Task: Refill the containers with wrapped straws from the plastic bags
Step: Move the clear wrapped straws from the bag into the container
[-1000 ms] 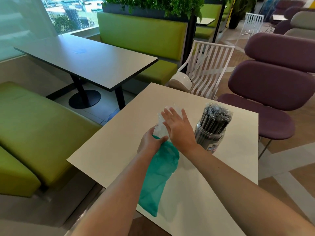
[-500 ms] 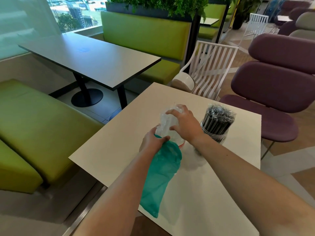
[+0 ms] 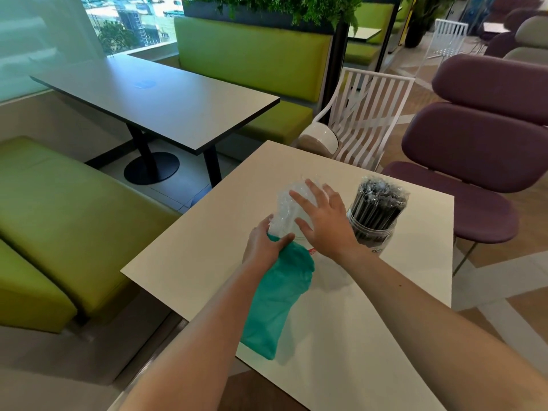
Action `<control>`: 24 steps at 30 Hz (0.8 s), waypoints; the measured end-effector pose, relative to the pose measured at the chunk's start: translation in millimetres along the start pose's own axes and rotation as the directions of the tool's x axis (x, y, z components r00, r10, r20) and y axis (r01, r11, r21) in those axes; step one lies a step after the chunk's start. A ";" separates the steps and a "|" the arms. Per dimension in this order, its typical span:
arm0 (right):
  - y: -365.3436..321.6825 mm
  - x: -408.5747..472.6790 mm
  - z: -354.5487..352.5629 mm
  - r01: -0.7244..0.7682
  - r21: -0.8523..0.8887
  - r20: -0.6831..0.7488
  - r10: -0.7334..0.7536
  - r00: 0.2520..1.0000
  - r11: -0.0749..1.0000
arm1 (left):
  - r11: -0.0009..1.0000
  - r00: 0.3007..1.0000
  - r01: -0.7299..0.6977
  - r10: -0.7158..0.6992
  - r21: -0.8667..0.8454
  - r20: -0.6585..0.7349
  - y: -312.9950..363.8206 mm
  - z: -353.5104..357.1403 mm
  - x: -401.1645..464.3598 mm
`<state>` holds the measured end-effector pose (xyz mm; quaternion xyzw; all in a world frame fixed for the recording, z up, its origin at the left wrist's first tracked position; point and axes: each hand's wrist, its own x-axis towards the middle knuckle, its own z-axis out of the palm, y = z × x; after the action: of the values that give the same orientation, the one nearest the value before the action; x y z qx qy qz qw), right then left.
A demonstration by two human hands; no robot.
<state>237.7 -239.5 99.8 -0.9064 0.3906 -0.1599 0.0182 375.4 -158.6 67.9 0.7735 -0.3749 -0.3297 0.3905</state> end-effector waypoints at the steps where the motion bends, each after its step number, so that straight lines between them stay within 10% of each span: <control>1: -4.5 -2.9 -1.9 -0.024 0.016 -0.074 0.025 0.997 1.000 | 1.000 1.000 0.011 -0.011 -0.021 -0.007 -1.6 -1.2 -1.8; 7: -38.4 -30.6 2.0 -0.121 0.230 -0.467 0.219 0.857 0.966 | 0.986 0.994 0.108 -0.103 -0.129 0.042 -12.2 -20.1 -8.7; 12: -64.3 -35.3 15.3 -0.138 0.567 -0.070 0.214 0.974 0.812 | 0.990 0.996 0.062 -0.053 -0.129 0.072 -13.2 -28.7 -19.0; 17: -71.4 -32.1 13.9 -0.393 0.620 0.284 0.272 0.919 0.680 | 0.980 0.997 0.045 -0.031 -0.194 0.075 -22.7 -29.2 -21.4; 24: -77.2 -33.1 13.4 -0.404 0.664 0.406 0.150 0.901 0.629 | 0.970 0.990 0.104 -0.079 -0.221 0.120 -47.9 -27.6 -11.2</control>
<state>274.7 -163.5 90.1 -0.7625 0.4211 -0.1527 0.4670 407.4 -119.6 42.6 0.7210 -0.3197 -0.4300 0.4394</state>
